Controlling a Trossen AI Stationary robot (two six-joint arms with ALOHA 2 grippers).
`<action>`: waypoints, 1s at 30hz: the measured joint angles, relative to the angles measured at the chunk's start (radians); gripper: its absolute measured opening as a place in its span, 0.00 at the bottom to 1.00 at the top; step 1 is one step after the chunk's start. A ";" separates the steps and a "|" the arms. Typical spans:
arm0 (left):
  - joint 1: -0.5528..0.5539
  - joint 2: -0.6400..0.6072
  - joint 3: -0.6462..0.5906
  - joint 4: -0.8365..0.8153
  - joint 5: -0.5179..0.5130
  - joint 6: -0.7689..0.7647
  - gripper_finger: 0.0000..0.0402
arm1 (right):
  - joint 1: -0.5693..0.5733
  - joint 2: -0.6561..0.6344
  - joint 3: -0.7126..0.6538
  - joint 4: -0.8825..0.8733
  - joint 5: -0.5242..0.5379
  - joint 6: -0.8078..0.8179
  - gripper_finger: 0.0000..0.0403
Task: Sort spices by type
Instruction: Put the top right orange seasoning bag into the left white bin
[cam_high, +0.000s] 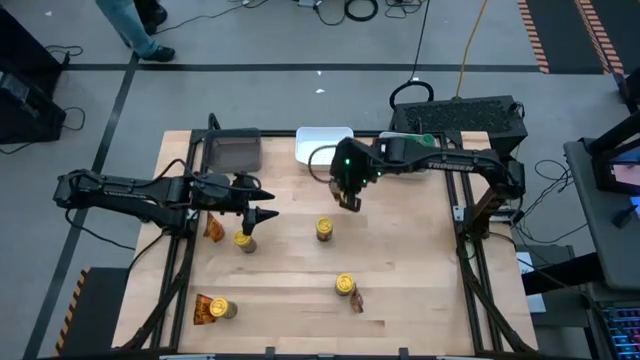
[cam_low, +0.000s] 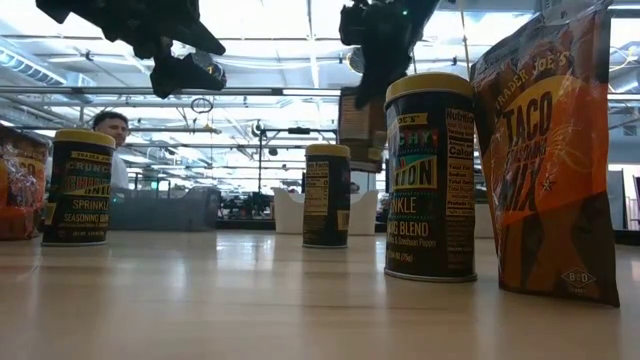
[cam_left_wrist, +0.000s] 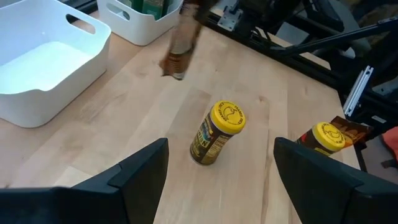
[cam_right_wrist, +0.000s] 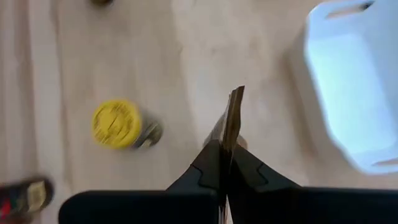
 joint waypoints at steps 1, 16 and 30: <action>0.000 0.000 0.000 0.000 0.000 0.000 0.73 | -0.016 0.000 0.000 0.019 0.000 -0.007 0.00; 0.000 0.000 0.000 0.000 -0.041 0.000 0.73 | -0.248 0.000 0.000 0.226 -0.022 -0.008 0.00; 0.000 0.000 0.000 0.001 -0.071 -0.001 0.73 | -0.315 0.000 0.000 0.272 -0.157 0.007 0.00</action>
